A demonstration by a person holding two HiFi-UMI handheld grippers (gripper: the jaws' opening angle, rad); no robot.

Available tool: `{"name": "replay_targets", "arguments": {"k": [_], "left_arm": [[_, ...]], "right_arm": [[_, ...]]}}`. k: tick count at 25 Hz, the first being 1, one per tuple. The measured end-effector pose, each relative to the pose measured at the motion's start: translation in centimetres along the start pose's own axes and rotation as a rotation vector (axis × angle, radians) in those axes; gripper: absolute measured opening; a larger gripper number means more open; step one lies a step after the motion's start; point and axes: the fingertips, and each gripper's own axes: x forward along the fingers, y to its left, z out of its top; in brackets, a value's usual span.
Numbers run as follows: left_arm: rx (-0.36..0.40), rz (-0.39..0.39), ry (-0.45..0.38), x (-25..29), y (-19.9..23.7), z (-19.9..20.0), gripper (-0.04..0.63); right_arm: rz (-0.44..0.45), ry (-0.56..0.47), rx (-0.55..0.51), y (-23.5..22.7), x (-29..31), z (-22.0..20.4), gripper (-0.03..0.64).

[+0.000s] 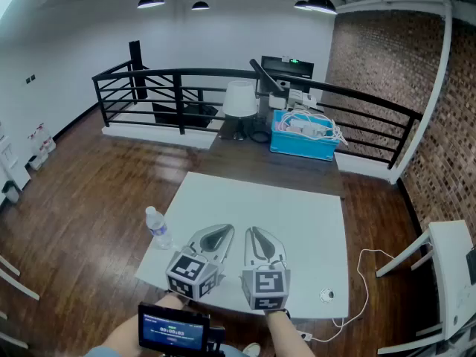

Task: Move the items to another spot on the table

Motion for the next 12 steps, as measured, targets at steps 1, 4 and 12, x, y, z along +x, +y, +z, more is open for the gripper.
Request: {"name": "replay_targets", "arguments": {"k": [1, 4, 12], "left_arm": [[-0.001, 0.007, 0.001, -0.3, 0.5, -0.1, 0.021], [-0.002, 0.032, 0.004, -1.3, 2.3, -0.3, 0.021], [-0.02, 0.167, 0.01, -6.3, 8.8, -1.6, 0.021]], "right_arm": [[0.009, -0.001, 0.003, 0.6, 0.3, -0.1, 0.031], [0.039, -0.004, 0.012, 2.4, 1.5, -0.2, 0.032], [0.181, -0.004, 0.013, 9.3, 5.6, -1.6, 0.106]]}}
